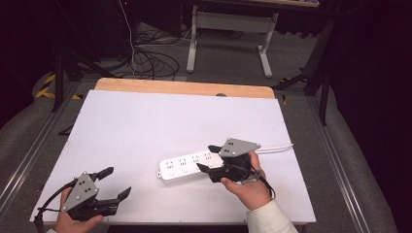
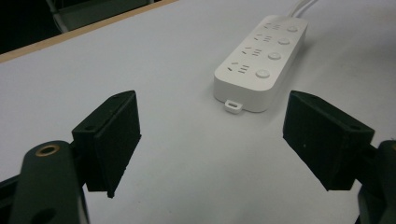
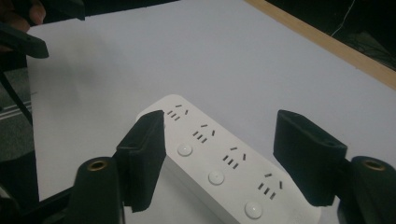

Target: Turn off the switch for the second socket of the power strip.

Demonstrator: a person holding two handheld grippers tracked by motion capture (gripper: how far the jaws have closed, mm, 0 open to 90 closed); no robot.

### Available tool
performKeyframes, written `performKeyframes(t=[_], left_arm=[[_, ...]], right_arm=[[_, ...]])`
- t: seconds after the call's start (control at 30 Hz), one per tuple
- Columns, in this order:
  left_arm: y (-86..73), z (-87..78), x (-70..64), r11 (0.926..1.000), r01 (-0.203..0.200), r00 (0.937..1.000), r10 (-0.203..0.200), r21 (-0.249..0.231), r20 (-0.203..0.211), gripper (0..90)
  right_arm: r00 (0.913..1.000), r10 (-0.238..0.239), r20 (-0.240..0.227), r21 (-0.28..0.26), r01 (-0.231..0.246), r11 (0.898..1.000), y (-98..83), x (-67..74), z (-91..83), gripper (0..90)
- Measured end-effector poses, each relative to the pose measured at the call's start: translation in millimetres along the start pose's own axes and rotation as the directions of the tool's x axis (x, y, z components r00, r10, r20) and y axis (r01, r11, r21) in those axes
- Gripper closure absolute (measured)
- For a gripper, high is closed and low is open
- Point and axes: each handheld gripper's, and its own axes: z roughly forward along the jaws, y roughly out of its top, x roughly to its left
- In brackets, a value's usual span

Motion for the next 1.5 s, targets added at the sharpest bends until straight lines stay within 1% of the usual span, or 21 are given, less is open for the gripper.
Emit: performKeyframes(t=[0.1,0.13,0.17,0.2,0.3,0.4,0.6,0.67,0.7,0.87,1.0,1.03,1.07,1.13,1.17,1.2,1.23,1.27,1.37,1.4,1.5], left_arm=[[0.0,-0.4,0.3,1.0000,0.004,1.0000,-0.004,-0.002,0.001,19.6],[0.0,-0.4,0.2,1.0000,0.006,1.0000,-0.006,-0.002,0.001,19.7],[0.0,-0.4,0.2,1.0000,0.007,1.0000,-0.007,-0.002,0.000,19.7],[0.2,-0.6,0.4,1.0000,0.003,1.0000,-0.003,-0.003,-0.003,19.6],[0.2,-0.8,0.4,1.0000,0.004,1.0000,-0.004,-0.005,-0.003,19.6],[0.2,-0.8,0.4,1.0000,0.007,1.0000,-0.007,-0.005,-0.003,19.6],[0.1,-1.5,1.0,0.9999,0.010,0.9999,-0.010,-0.004,-0.007,19.6],[0.0,-1.7,1.5,0.9999,0.013,0.9999,-0.013,-0.006,-0.007,19.6],[-0.1,-1.9,1.7,0.9999,0.013,0.9999,-0.013,-0.005,-0.008,19.6],[-0.1,-2.8,2.6,0.9997,0.022,0.9997,-0.023,-0.009,-0.010,19.6],[-0.1,-3.2,3.7,0.9997,0.021,0.9997,-0.021,-0.015,-0.015,19.4],[-0.1,-3.3,3.9,0.9997,0.021,0.9997,-0.021,-0.016,-0.015,19.3],[-0.2,-3.4,3.8,0.9996,0.025,0.9996,-0.025,-0.016,-0.013,19.3],[-0.4,-3.5,3.7,0.9993,0.032,0.9994,-0.032,-0.017,-0.012,19.3],[-0.4,-3.3,4.2,0.9994,0.028,0.9995,-0.029,-0.018,-0.014,19.3],[-0.6,-3.1,4.3,0.9994,0.030,0.9994,-0.030,-0.017,-0.015,19.0],[-0.8,-3.0,4.5,0.9994,0.030,0.9994,-0.030,-0.015,-0.016,18.8],[-0.9,-3.0,4.7,0.9994,0.030,0.9994,-0.030,-0.016,-0.018,18.8],[-1.6,-2.3,5.2,0.9995,0.026,0.9993,-0.027,-0.017,-0.027,18.8],[-1.4,-1.6,6.1,0.9997,0.024,0.9993,-0.025,-0.007,-0.027,19.2],[-1.9,-1.4,7.2,0.9996,0.027,0.9991,-0.027,-0.004,-0.031,18.9]], right_arm=[[1.0000,0.009,-0.001,-0.026,-0.009,1.000,-2.3,-2.3,-6.4,31.0],[0.9995,0.031,0.001,-0.040,-0.031,0.999,-5.3,-4.6,-11.7,29.2],[0.9995,0.031,0.001,-0.040,-0.031,0.999,-5.3,-4.6,-11.7,29.2],[0.9987,0.051,0.001,-0.046,-0.051,0.998,-9.0,-6.8,-17.0,25.9],[0.9980,0.063,0.003,-0.053,-0.063,0.997,-12.3,-8.4,-21.1,23.3],[0.9960,0.087,0.020,-0.075,-0.085,0.994,-19.8,-12.7,-30.7,22.4],[0.9926,0.117,0.029,-0.069,-0.115,0.991,-30.5,-18.7,-39.8,21.3],[0.9914,0.126,0.034,-0.074,-0.123,0.990,-35.0,-20.4,-43.2,18.7],[0.9900,0.136,0.036,-0.073,-0.134,0.988,-39.8,-21.7,-46.3,15.2],[0.9875,0.151,0.045,-0.086,-0.147,0.985,-49.3,-24.2,-52.0,10.3],[0.9891,0.140,0.046,-0.092,-0.135,0.987,-59.9,-25.9,-56.3,6.6],[0.9910,0.125,0.047,-0.080,-0.121,0.989,-66.4,-27.0,-58.6,6.7],[0.9910,0.125,0.047,-0.080,-0.121,0.989,-66.4,-27.0,-58.6,6.7],[0.9915,0.115,0.061,-0.056,-0.112,0.992,-74.2,-28.9,-60.8,7.3],[0.9900,0.122,0.070,-0.053,-0.119,0.991,-78.7,-30.2,-61.8,7.7],[0.9850,0.158,0.070,-0.059,-0.154,0.986,-87.9,-32.8,-63.4,7.7],[0.9831,0.168,0.073,-0.069,-0.163,0.984,-92.5,-34.1,-63.8,7.7],[0.9831,0.168,0.073,-0.069,-0.163,0.984,-92.5,-34.1,-63.8,7.7],[0.9781,0.193,0.078,-0.073,-0.188,0.980,-104.7,-36.8,-64.5,7.8],[0.9758,0.204,0.079,-0.069,-0.199,0.978,-108.4,-37.3,-64.7,7.7],[0.9705,0.218,0.103,-0.052,-0.214,0.975,-120.2,-39.1,-64.7,7.7]])
